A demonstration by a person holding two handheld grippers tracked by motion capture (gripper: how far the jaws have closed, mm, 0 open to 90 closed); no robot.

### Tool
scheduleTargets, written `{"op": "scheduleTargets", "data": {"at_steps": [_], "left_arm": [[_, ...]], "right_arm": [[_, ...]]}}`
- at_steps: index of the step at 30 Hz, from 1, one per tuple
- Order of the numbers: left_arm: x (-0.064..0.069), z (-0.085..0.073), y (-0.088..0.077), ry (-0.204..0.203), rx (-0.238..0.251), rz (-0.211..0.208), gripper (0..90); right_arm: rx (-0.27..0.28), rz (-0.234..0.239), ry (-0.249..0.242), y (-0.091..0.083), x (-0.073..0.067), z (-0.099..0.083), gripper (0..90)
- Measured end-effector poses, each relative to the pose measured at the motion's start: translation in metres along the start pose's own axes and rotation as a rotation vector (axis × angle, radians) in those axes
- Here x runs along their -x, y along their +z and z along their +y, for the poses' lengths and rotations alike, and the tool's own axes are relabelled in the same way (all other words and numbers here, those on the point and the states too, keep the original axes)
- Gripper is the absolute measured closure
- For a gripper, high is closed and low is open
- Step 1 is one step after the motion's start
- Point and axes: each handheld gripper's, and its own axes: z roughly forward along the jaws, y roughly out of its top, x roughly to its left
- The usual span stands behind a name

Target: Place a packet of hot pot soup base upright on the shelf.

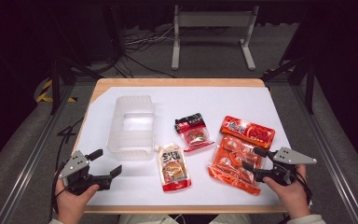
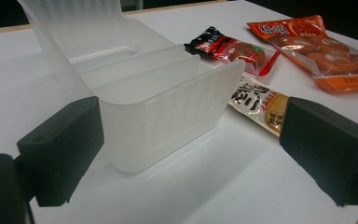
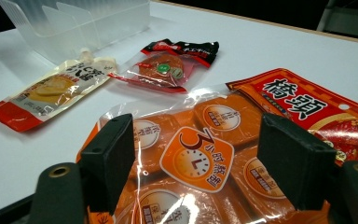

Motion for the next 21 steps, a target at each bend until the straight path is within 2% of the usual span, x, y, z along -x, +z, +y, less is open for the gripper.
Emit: {"op": "scheduleTargets", "data": {"at_steps": [7,10,21], "left_arm": [[-0.001,0.001,0.000,0.002,0.013,0.006,9.4],[-0.001,0.001,-0.001,-0.008,0.031,0.001,9.9],[0.000,0.002,0.000,-0.006,0.014,-0.014,10.4]], "right_arm": [[0.012,-0.008,0.008,0.001,0.007,0.011,27.4],[0.011,-0.013,0.015,0.001,0.015,0.018,26.9],[0.000,-0.038,0.023,0.006,0.043,0.038,25.8]]}}
